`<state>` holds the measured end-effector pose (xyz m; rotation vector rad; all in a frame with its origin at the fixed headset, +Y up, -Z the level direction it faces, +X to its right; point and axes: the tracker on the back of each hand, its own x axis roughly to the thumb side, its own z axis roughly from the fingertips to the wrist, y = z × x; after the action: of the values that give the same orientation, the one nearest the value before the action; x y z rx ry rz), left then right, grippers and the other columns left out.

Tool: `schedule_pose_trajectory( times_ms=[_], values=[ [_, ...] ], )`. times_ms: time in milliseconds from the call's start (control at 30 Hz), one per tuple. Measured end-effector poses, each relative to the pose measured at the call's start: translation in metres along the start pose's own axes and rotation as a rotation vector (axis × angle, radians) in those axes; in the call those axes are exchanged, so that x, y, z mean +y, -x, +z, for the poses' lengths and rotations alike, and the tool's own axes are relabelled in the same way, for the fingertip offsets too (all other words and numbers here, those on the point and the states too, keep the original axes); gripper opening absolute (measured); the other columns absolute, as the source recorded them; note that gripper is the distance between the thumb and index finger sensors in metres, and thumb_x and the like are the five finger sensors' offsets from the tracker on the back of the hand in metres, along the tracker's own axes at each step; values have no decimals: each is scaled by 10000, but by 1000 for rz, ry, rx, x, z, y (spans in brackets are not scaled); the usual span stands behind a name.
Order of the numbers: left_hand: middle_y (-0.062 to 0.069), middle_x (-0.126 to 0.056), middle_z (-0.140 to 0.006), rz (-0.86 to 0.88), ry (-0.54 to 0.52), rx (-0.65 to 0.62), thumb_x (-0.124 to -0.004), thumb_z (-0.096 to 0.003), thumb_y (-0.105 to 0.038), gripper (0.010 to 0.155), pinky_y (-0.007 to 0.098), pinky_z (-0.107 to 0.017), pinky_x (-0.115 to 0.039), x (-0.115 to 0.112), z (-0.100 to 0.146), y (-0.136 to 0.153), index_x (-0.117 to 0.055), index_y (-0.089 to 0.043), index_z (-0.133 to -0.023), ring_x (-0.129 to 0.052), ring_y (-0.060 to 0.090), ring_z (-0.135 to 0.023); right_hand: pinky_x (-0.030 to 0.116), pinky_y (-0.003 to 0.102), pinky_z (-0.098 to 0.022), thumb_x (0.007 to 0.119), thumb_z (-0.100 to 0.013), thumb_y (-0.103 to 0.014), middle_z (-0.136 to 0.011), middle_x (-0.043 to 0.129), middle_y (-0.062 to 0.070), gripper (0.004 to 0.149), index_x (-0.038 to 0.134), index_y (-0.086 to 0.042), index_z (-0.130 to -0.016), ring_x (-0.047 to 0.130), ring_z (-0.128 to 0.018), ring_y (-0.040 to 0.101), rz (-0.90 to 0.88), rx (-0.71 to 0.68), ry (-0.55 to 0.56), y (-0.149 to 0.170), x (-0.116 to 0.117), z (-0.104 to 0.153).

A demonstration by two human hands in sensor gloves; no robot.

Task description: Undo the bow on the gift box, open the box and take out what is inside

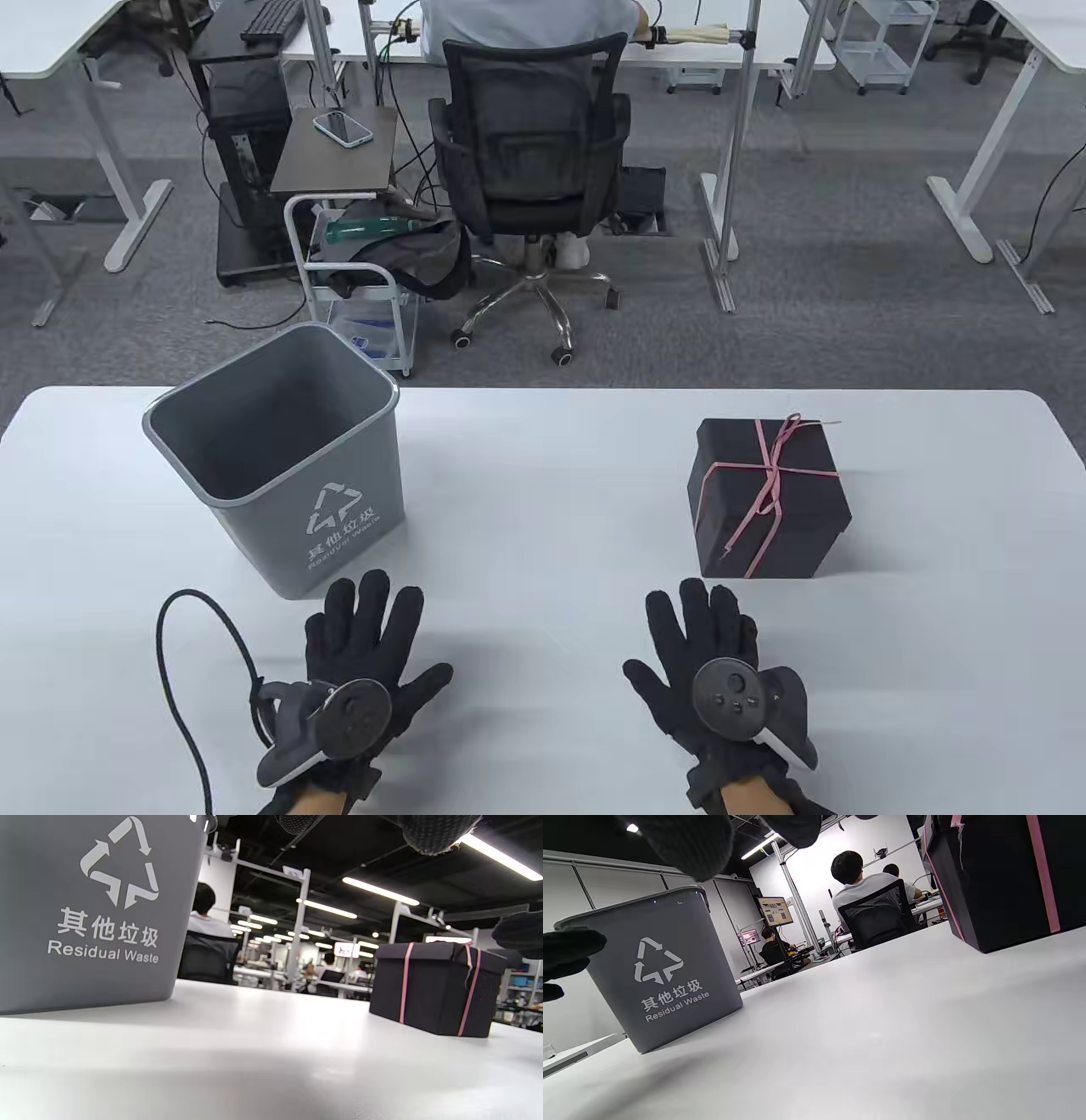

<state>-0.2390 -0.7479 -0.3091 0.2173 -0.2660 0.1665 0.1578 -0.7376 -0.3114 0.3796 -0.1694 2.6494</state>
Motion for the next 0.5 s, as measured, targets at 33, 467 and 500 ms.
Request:
schedule_pose_trajectory(
  times_ms=[33,467,500],
  values=[
    [185,-211,-1328,2,0,3,-585,-582,-749,857,757,-738,-420,0,0,0,-324,-266,-1241,-261,611,-1120,243,714,-720,645,-603,-591,-1233,231,221,781,393,-194,-1227,187,-1061,570,-6,0,2,0,0,0],
    [196,-211,-1322,0,16,8,-585,-583,-746,860,753,-738,-427,-1,1,1,-319,-258,-1239,-264,616,-1113,217,704,-724,656,-601,-578,-1230,224,219,778,394,-190,-1223,145,-1064,549,-37,28,3,6,3,-2],
    [197,-207,-1321,2,11,9,-586,-584,-746,861,753,-737,-427,1,2,1,-316,-257,-1239,-263,616,-1112,216,703,-725,659,-599,-575,-1230,226,216,777,394,-192,-1222,144,-1065,547,-30,40,8,8,3,-2]
  ],
)
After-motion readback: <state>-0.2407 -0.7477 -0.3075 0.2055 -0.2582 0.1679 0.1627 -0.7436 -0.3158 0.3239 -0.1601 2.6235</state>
